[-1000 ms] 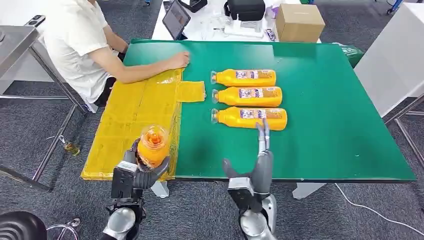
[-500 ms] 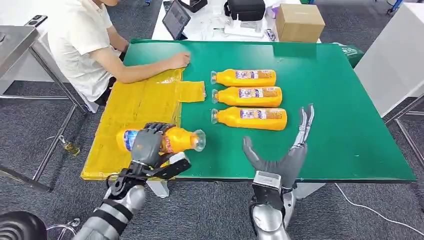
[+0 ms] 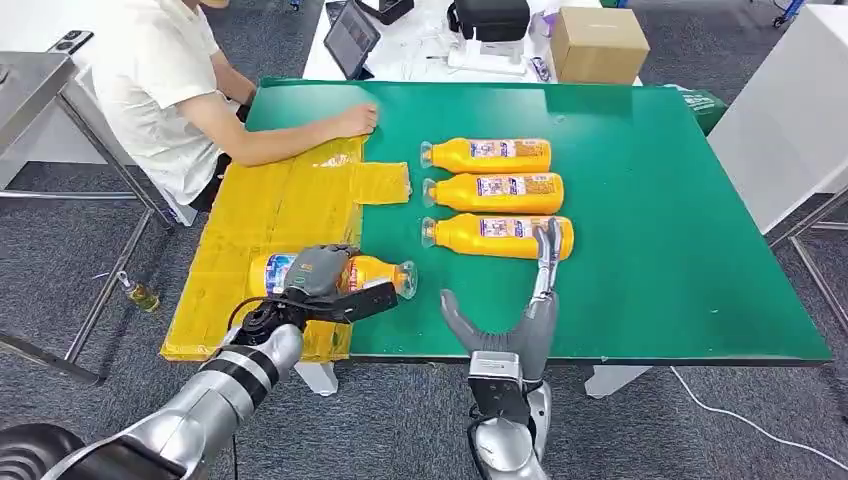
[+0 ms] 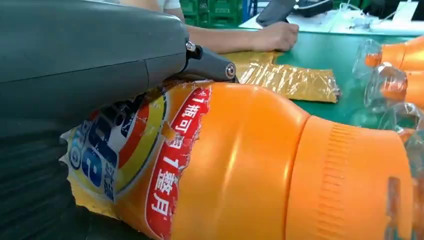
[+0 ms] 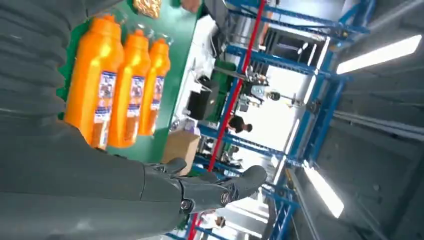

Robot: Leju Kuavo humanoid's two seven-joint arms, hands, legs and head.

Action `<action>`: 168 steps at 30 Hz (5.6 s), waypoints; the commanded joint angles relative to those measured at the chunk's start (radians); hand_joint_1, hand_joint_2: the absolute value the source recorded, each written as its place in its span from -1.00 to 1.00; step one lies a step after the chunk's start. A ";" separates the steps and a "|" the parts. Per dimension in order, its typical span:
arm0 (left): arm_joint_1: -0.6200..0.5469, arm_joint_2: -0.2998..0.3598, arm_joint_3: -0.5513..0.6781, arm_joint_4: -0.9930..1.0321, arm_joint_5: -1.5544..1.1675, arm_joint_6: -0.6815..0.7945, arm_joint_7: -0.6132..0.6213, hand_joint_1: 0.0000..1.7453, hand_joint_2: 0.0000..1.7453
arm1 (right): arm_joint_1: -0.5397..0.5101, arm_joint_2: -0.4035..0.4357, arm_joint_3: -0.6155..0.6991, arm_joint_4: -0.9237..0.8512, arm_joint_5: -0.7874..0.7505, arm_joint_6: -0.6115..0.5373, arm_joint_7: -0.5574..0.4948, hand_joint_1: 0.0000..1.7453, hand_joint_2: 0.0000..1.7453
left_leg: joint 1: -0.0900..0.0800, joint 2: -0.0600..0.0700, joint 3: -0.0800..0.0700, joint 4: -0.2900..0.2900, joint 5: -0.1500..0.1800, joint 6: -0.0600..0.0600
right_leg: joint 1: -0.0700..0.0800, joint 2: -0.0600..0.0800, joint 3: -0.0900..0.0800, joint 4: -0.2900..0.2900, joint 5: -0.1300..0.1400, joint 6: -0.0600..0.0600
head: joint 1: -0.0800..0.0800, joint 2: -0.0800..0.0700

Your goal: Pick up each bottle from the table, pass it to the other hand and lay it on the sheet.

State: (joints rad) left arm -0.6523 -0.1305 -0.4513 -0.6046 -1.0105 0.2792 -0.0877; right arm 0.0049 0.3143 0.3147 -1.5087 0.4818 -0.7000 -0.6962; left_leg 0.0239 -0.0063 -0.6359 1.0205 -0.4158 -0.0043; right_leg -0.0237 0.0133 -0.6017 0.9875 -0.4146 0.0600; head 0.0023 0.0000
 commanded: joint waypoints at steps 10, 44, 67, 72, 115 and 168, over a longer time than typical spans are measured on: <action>-0.125 -0.041 0.022 0.248 0.022 -0.175 0.069 -1.00 1.00 | -0.067 -0.046 0.017 0.219 -0.034 0.002 -0.002 -1.00 1.00 | 0.001 0.000 0.003 -0.001 0.000 0.001 | 0.001 0.000 0.004 -0.001 0.000 -0.002 | 0.000 0.000; 0.338 0.050 0.018 -0.638 0.697 -0.022 -0.272 -1.00 1.00 | -0.154 -0.093 -0.402 0.489 0.589 0.002 0.015 -1.00 1.00 | 0.000 -0.001 0.003 -0.002 0.000 0.001 | 0.000 -0.001 0.004 -0.003 0.000 -0.001 | 0.000 0.000; 0.464 0.045 0.019 -0.789 0.740 0.090 -0.308 -1.00 1.00 | -0.270 -0.321 -0.394 0.600 0.968 0.002 0.445 -1.00 1.00 | -0.002 -0.002 0.003 0.000 -0.001 0.003 | -0.001 -0.004 0.006 -0.002 -0.001 -0.003 | 0.000 0.000; 0.463 0.043 0.016 -0.788 0.740 0.087 -0.306 -1.00 1.00 | -0.401 -0.386 -0.291 0.945 0.871 0.002 0.535 -1.00 1.00 | -0.002 -0.002 0.002 -0.001 0.000 0.002 | -0.001 -0.003 0.004 -0.002 0.000 -0.002 | 0.000 0.000; 0.390 0.029 -0.053 -0.751 0.824 0.002 -0.318 -1.00 1.00 | -0.483 -0.462 -0.108 1.101 0.628 0.280 0.236 1.00 1.00 | -0.001 -0.003 0.012 -0.001 0.002 0.003 | 0.000 -0.005 0.013 -0.003 0.003 -0.003 | 0.000 0.000; 0.483 0.005 -0.058 -0.668 1.434 -0.182 -0.214 -1.00 1.00 | -0.330 -0.130 0.113 0.701 -0.002 0.197 0.045 1.00 1.00 | -0.001 0.000 0.003 -0.001 0.001 0.003 | 0.000 -0.002 0.004 -0.001 0.000 -0.002 | 0.000 0.000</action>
State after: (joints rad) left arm -0.0926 -0.1480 -0.4665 -1.3901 0.4647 0.0813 -0.2914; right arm -0.2562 0.1571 0.2437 -0.9014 0.4386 -0.5222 -0.6485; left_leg 0.0230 -0.0088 -0.6367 1.0206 -0.4140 -0.0024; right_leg -0.0244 0.0111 -0.6006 0.9868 -0.4136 0.0612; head 0.0019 0.0000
